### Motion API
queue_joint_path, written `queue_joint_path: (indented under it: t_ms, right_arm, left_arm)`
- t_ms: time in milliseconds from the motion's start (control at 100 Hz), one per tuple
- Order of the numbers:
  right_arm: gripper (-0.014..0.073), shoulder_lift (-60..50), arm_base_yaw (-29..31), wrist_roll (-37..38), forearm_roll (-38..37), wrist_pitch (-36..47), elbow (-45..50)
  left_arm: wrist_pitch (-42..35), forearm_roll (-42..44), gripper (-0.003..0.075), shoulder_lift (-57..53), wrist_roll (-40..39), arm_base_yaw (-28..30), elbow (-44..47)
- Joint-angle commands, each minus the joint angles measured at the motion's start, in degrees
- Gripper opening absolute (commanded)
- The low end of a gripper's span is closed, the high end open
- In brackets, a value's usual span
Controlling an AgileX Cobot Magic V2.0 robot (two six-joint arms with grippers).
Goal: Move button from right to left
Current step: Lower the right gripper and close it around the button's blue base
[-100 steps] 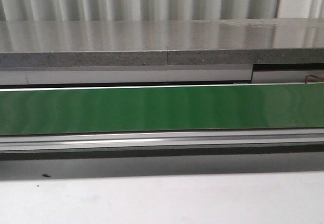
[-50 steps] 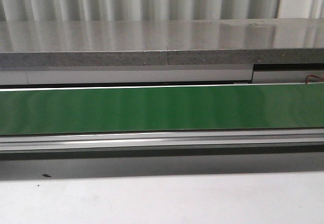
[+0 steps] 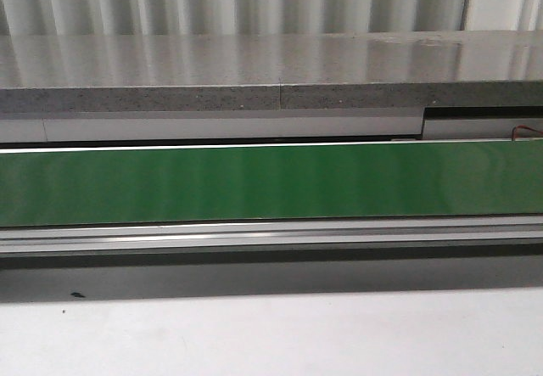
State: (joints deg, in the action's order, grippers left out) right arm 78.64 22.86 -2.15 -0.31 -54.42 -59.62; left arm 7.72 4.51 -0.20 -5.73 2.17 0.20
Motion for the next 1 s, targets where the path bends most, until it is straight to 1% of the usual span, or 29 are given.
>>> queue_joint_path:
  t_ms: [0,310,450,600,700,890,940,990]
  right_arm:
    - [0.0527,2.42,1.07,-1.29,-0.93,2.58,-4.10]
    - [0.0527,16.70,1.12,-5.50,-1.35,1.55,-11.96]
    - [0.0527,21.97,1.12,-6.33,-1.35,2.36,-13.33]
    - [0.0524,25.39,1.12,-6.33,-1.89,5.22,-13.33]
    - [0.0481,26.85,1.12,-6.41,-1.90,7.14,-13.33]
    - [0.0304,26.97,1.12,-6.41,-1.90,8.97,-13.33]
    - [0.0279,26.97,1.12,-6.41,-1.90,9.28,-13.33]
    - [0.0272,26.97,1.12,-6.41,-1.90,9.35,-13.33]
  left_arm:
    - [-4.45,-0.40,-0.0020,-1.86,-0.40,-0.22,2.26]
    - [-4.45,-0.40,-0.0020,-1.86,-0.40,-0.22,2.26]
    - [-4.45,-0.40,-0.0020,-1.86,-0.40,-0.22,2.26]
    - [-4.45,-0.40,-0.0020,-1.86,-0.40,-0.22,2.26]
    - [-4.45,-0.40,-0.0020,-1.86,-0.40,-0.22,2.26]
    - [-4.45,-0.40,-0.0020,-1.86,-0.40,-0.22,2.26]
    - [-4.45,-0.40,-0.0020,-1.86,-0.40,-0.22,2.26]
    - [-4.45,-0.40,-0.0020,-1.86,-0.40,-0.22,2.26]
